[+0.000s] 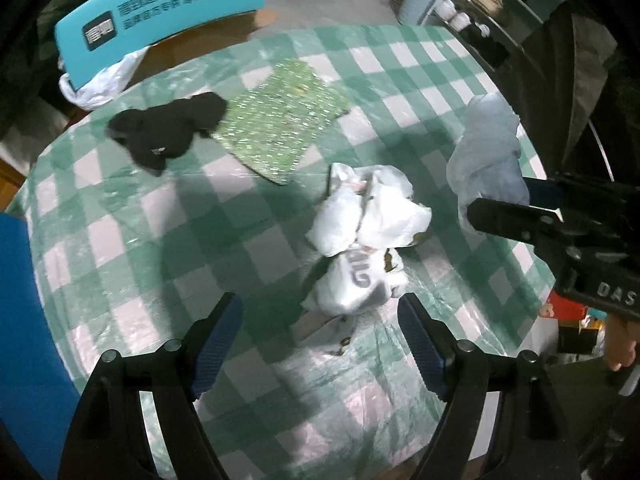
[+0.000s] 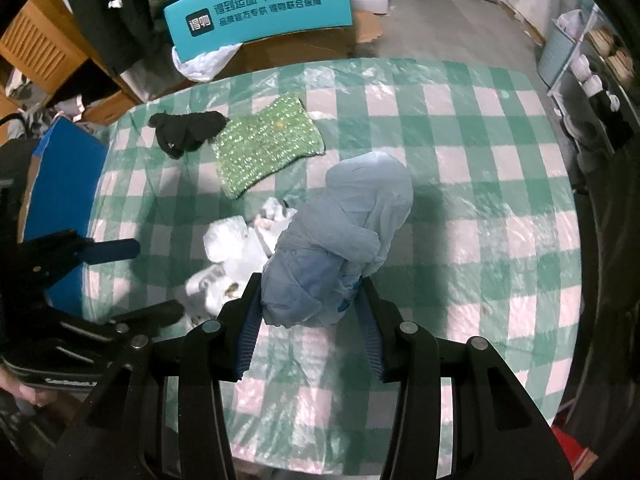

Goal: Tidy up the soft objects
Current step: 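Grasp the white plastic bags with the left tool while the right tool grasps the light blue cloth, then lift and carry the bags and blue cloth over the box with both tools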

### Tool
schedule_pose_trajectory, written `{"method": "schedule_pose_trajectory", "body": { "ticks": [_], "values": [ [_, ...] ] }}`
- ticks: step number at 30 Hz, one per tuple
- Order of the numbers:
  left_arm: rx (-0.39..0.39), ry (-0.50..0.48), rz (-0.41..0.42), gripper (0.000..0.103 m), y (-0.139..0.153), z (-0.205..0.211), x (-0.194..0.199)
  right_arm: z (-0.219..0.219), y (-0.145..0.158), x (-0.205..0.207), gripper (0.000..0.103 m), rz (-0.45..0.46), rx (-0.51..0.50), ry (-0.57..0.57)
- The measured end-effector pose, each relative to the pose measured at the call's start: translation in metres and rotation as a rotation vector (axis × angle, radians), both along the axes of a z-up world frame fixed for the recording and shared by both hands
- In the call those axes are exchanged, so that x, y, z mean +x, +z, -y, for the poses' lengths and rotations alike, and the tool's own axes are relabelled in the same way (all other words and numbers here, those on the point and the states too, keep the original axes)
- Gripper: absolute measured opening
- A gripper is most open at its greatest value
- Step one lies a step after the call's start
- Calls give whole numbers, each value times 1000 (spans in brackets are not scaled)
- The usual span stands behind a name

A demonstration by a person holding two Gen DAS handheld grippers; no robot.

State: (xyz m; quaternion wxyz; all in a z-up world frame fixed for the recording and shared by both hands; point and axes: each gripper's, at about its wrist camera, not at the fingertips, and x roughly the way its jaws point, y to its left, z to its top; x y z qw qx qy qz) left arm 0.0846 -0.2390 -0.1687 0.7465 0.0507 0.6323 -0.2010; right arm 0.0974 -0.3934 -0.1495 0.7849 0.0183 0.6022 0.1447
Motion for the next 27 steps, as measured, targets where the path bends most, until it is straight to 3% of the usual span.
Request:
{"method": "schedule_pose_trajectory", "body": {
  "ticks": [6,14,15,17,19,27],
  "values": [
    [55,-26,3,81,-18,17,0,7,-4,-4,44,-7,-5,-3],
    [47,-23,-17,81,-33,22,2,8,-10,-7,44,-21,-7,9],
    [36,-18,-21,75,-33,21,2,8,-11,-7,44,-24,-8,11],
    [7,-17,-29,55,-33,18,2,7,-12,-7,44,-27,-10,13],
    [7,-18,-27,49,-32,16,3,6,-11,-8,44,-29,-14,16],
    [10,-10,41,46,-13,7,1,-3,-1,-8,44,-10,-15,32]
  ]
}}
